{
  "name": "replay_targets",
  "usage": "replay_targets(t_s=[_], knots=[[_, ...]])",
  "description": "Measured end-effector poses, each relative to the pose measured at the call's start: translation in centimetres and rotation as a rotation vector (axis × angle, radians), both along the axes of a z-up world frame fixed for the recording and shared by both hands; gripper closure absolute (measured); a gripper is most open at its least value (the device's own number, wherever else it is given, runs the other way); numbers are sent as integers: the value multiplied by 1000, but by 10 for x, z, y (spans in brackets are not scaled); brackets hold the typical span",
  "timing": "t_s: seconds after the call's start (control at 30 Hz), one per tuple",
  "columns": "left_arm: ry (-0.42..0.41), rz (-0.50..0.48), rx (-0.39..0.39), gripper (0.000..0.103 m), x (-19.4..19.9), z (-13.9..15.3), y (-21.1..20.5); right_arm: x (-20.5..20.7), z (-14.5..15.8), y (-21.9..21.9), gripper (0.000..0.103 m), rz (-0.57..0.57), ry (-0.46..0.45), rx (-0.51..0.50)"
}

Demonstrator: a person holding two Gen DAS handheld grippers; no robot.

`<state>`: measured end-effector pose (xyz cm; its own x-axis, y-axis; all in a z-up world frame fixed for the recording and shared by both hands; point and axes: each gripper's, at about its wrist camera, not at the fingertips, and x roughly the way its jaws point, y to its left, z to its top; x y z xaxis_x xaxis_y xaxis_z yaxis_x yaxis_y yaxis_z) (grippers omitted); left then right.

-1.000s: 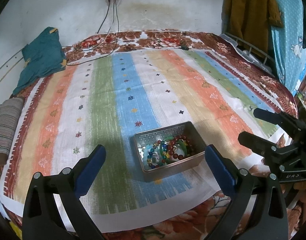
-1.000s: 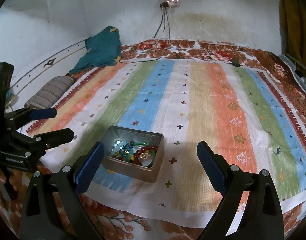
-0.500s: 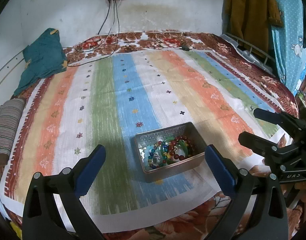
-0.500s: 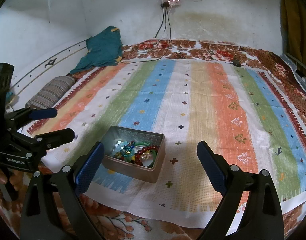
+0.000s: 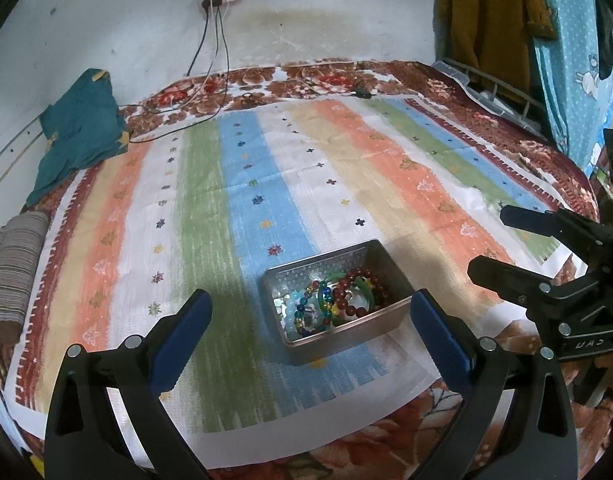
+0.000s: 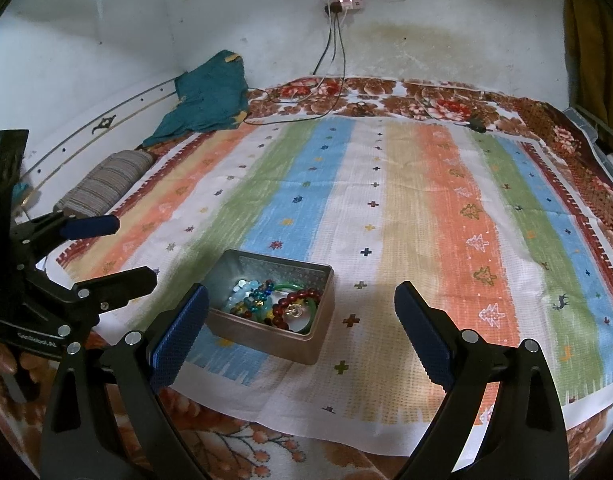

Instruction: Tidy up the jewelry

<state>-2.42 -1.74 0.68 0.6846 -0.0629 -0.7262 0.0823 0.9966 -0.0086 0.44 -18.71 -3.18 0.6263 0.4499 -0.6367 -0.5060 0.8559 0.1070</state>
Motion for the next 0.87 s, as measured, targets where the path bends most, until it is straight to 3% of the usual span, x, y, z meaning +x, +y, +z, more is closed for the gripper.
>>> replay_targets(t_s=[0.87], knots=[[7,-3,-51,6,-2,1,0,-6,1,1,9,11,-11,6]])
